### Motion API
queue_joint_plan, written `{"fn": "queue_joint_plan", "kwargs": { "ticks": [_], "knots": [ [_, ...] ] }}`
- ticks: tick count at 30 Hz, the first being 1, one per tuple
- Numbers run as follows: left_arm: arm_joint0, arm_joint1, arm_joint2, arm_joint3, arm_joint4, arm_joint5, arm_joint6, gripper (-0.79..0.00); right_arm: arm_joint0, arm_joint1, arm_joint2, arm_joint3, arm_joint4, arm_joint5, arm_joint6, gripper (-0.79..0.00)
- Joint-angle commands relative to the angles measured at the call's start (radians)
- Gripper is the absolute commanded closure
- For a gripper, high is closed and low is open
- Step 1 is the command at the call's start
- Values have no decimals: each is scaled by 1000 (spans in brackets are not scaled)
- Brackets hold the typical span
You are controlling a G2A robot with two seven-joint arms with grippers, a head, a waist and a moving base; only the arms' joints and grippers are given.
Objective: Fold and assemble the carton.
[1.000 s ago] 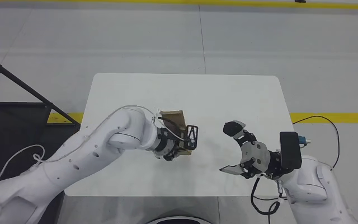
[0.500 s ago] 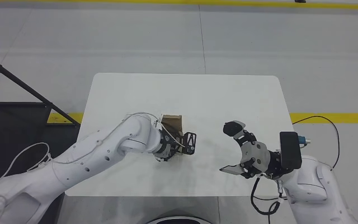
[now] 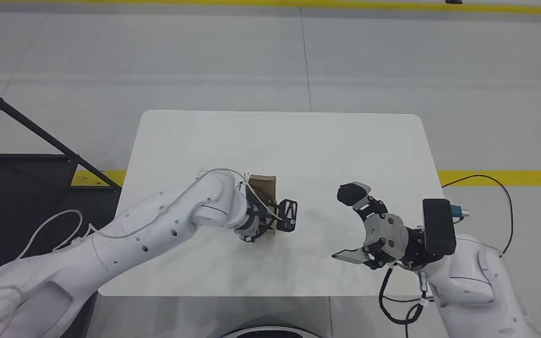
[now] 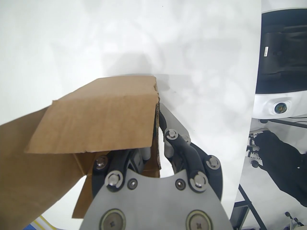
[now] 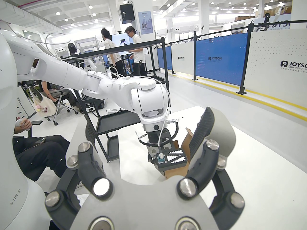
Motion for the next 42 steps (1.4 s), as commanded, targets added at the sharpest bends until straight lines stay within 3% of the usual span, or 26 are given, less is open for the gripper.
{"fn": "queue_joint_plan", "kwargs": {
  "ticks": [1, 3, 6, 15, 16, 17, 18, 28, 32, 38, 42],
  "knots": [
    [-2, -5, 3, 10, -1, -2, 3, -129, 0, 0, 0, 0, 0, 0, 0, -785],
    [-6, -11, 4, 18, -1, -3, 5, -157, 0, 0, 0, 0, 0, 0, 0, -785],
    [-9, -17, 1, 27, -1, -2, 18, -268, 0, 0, 0, 0, 0, 0, 0, -785],
    [-16, -23, -23, 5, 11, 13, 25, -357, 0, 0, 0, 0, 0, 0, 0, -785],
    [-15, -21, -32, -4, 6, 17, 30, -459, 0, 0, 0, 0, 0, 0, 0, -785],
    [-15, -18, -45, -12, -3, 21, 36, -640, 0, 0, 0, 0, 0, 0, 0, -785],
    [-15, -14, -57, -21, -7, 26, 37, -773, 0, 0, 0, 0, 0, 0, 0, -785],
    [38, 38, -193, -98, -47, 96, 25, -785, 0, 0, 0, 0, 0, 0, 0, -785],
    [84, 68, -278, -129, -96, 95, 75, -785, 0, 0, 0, 0, 0, 0, 0, -785],
    [207, 125, -465, -168, -192, 18, 239, -785, 0, 0, 0, 0, 0, 0, 0, -785],
    [314, 162, -579, -218, -168, 7, 269, -785, 0, 0, 0, 0, 0, 0, 0, -785]
  ]
}}
